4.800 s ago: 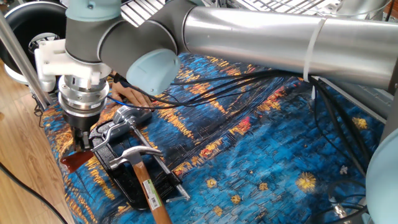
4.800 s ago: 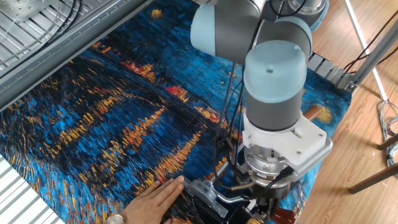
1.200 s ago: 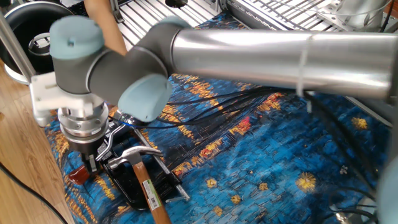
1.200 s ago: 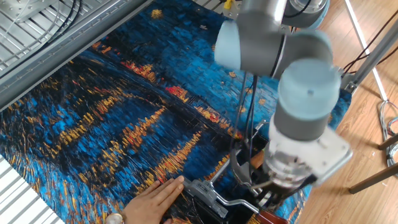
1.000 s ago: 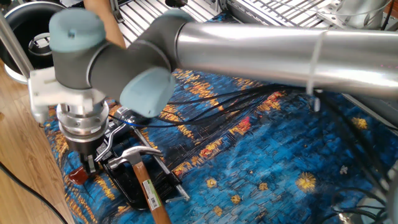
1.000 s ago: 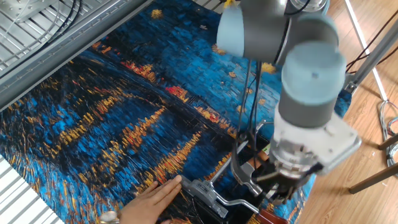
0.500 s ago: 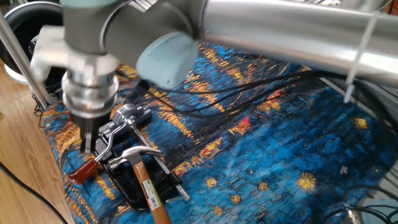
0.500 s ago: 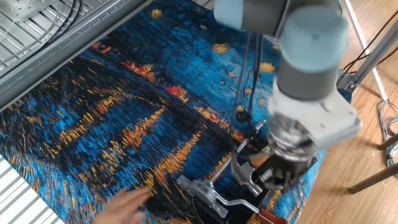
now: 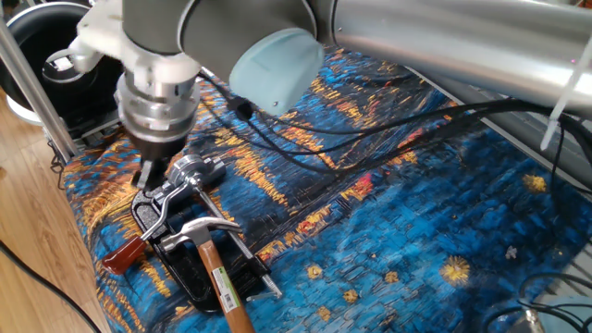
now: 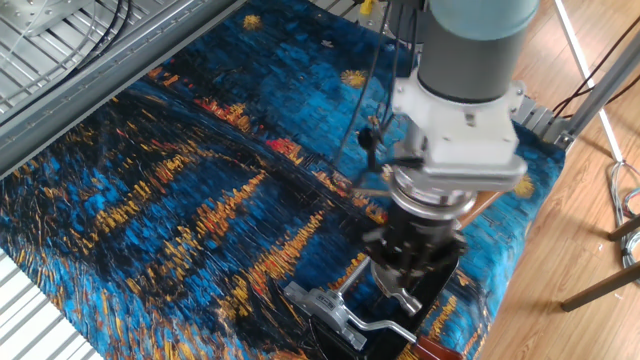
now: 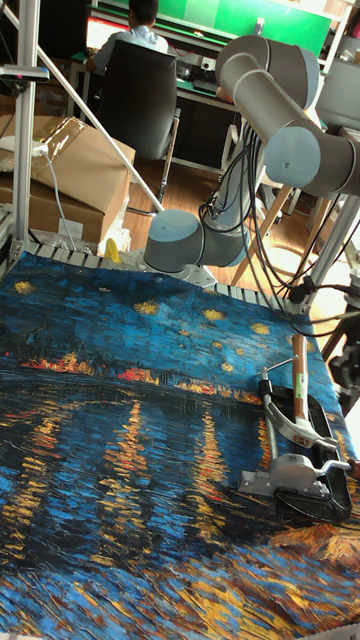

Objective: Push down the lever

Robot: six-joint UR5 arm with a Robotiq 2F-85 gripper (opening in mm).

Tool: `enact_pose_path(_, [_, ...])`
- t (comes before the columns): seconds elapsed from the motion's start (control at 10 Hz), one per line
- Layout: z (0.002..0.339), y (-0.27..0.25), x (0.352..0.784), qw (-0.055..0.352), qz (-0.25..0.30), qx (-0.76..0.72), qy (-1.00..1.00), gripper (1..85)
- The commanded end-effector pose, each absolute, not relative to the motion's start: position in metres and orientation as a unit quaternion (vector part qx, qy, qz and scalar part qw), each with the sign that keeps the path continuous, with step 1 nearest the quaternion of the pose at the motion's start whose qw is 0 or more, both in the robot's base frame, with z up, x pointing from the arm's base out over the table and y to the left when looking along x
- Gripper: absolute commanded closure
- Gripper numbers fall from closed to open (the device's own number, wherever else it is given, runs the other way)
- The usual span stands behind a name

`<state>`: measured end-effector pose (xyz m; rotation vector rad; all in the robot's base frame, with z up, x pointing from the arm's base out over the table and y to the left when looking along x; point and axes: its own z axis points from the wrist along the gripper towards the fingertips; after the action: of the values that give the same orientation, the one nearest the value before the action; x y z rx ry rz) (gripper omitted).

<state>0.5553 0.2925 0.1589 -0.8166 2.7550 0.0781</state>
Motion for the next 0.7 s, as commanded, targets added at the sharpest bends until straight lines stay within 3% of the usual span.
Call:
enact_pose_path(0.0, [0.159, 0.262, 0.561, 0.127, 0.017, -0.179, 0.975, 84.0])
enact_pose_path(0.3, [0.139, 0.228, 0.548, 0.093, 0.017, -0.150, 0.984, 84.0])
enact_pose_path(0.5, [0.131, 0.217, 0.550, 0.095, 0.016, -0.158, 0.983, 84.0])
enact_pose_path(0.6, [0.131, 0.229, 0.550, 0.100, 0.045, -0.155, 0.982, 84.0])
